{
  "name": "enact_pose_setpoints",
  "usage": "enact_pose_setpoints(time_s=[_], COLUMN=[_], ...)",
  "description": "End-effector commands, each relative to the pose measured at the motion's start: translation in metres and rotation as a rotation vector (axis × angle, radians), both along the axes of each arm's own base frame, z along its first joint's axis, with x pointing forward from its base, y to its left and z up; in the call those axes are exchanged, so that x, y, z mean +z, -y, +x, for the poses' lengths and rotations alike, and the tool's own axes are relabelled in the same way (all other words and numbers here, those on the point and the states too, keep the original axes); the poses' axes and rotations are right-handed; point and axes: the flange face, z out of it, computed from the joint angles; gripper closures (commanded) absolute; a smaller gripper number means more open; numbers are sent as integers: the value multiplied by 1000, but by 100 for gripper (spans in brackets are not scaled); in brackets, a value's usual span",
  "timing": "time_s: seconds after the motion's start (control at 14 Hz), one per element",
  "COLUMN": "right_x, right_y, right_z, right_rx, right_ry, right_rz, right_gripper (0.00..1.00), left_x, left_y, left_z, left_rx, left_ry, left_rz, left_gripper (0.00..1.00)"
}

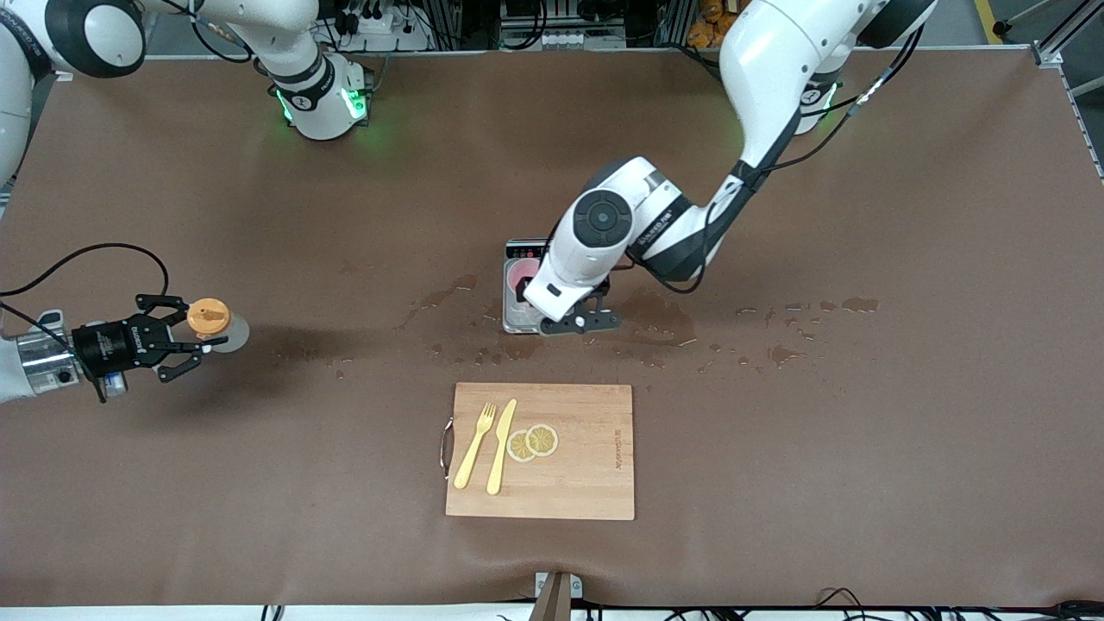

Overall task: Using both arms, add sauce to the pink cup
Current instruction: 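Open the left gripper and raise it away from the cup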

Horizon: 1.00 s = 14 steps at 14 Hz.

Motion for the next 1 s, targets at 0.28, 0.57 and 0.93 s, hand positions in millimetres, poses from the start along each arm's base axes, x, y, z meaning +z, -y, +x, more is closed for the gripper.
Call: enact_pose_setpoints(time_s=[0.28,0.57,0.93], right_x=[53,91,111], right_y=[-45,-103,-162], right_z=[9,12,11], right_rx=[31,81,107], right_ry=[-29,-27,-37], right_rz=[-144,-297,-406], right_gripper=[52,55,55], left_x=[81,110,136], left_y=[-138,-223,-335], left_z=[79,98,99], left_rx=[60,-72,-231], left_ry=[54,44,66], left_rz=[33,116,149], left_gripper=[0,0,0])
